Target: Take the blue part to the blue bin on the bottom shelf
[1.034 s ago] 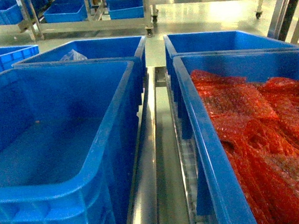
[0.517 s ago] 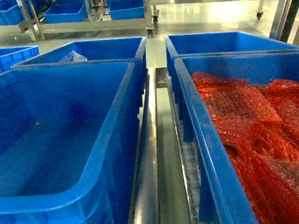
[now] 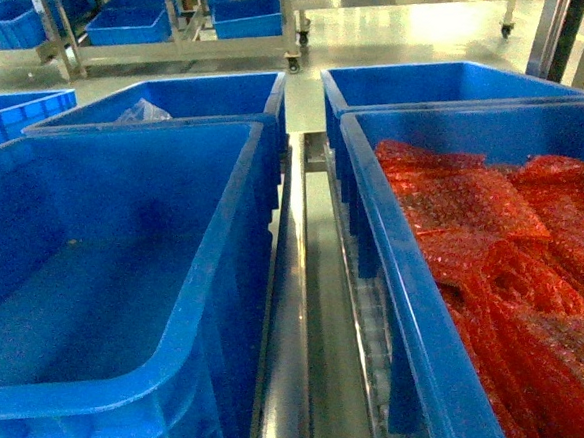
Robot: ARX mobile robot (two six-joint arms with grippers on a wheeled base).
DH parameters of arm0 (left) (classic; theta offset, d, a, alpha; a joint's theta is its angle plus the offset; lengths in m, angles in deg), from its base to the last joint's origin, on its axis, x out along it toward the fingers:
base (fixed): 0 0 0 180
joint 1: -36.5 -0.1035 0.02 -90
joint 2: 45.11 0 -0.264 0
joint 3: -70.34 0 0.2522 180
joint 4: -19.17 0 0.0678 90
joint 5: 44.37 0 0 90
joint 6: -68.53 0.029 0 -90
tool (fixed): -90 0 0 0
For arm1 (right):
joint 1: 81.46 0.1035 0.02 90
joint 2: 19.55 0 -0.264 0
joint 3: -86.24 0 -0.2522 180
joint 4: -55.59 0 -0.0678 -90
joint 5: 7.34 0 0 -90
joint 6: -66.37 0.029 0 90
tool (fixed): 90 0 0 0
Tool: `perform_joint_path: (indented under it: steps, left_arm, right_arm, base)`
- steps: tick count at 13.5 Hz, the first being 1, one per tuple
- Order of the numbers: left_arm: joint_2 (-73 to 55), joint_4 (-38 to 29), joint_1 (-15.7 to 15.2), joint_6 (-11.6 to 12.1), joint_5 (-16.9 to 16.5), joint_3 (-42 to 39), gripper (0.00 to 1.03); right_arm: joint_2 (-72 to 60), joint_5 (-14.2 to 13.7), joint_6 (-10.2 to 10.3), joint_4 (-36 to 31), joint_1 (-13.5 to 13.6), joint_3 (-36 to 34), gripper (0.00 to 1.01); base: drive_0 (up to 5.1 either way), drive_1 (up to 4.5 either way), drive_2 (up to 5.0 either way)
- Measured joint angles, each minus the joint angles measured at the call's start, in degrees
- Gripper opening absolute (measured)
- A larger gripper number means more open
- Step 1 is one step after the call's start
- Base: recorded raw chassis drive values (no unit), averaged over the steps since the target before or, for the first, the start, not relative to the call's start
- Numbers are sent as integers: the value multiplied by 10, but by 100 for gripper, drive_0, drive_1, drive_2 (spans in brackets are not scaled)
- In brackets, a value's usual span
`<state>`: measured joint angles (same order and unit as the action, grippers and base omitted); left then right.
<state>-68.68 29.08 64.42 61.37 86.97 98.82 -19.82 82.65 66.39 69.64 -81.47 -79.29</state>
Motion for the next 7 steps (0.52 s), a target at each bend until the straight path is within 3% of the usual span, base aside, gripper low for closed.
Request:
perform_joint_path:
  steps: [7]
  left_arm:
    - [0,0,0,0,0,0,43]
  right_arm:
    - [0,0,0,0,0,0,98]
  base:
    - [10,419,-399]
